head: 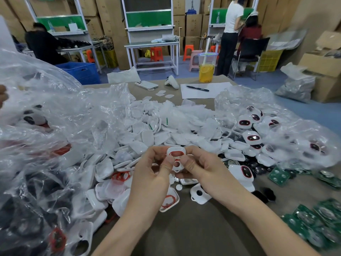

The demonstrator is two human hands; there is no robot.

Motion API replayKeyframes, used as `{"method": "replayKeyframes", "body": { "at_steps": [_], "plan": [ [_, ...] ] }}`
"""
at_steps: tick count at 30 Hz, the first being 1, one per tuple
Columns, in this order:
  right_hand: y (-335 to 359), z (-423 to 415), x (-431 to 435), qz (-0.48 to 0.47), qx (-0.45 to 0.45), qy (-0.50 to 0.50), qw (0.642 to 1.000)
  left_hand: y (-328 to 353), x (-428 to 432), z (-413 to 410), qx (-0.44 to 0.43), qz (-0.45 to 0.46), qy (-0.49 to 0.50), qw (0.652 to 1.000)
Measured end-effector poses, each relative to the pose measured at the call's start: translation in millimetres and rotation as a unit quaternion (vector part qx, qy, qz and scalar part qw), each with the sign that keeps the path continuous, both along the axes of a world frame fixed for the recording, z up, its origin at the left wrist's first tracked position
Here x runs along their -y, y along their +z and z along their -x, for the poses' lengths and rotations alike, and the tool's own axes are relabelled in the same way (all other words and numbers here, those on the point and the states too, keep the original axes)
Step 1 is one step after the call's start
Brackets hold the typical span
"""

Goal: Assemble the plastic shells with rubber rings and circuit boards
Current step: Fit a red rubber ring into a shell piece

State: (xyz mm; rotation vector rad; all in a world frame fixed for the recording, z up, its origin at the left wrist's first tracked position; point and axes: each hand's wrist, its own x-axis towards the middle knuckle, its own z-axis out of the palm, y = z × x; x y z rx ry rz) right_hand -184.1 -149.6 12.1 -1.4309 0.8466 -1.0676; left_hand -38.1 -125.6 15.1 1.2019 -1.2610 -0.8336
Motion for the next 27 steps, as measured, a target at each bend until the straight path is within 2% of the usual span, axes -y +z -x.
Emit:
{"method": "replayKeyframes", "body": {
  "at_steps": [8,12,16,19,24,27],
  "plan": [
    [4.1,4.2,-1.4,-0.002,-0.007,0.003,1.0,0.1,-3.1,0.4,-0.008,0.003,-0.017,1.0],
    [4.4,4.7,-3.0,0.013,-0.039,0.012,0.999,2.9,-0.9,-0.7,-0.01,0.009,0.005,1.0],
    [4.5,6.4,-3.0,0.021,-0.044,0.014,0.999,3.6,-1.4,-0.9,0.018,0.029,0.027,0.999],
    [5.5,5.6,-3.5,0.002,-0.01,0.016,1.0,2.3,-2.3,0.6,0.041,0.044,0.047,0.997],
    [7.2,6.7,-3.4,0.02,0.001,-0.012,1.0,-0.5,-2.3,-0.2,0.056,0.052,0.028,0.997],
    [6.9,8.5,1.2,0.033,-0.003,-0.049,0.998,-3.0,-2.2,-4.0,0.12,0.058,0.011,0.991]
  ]
}}
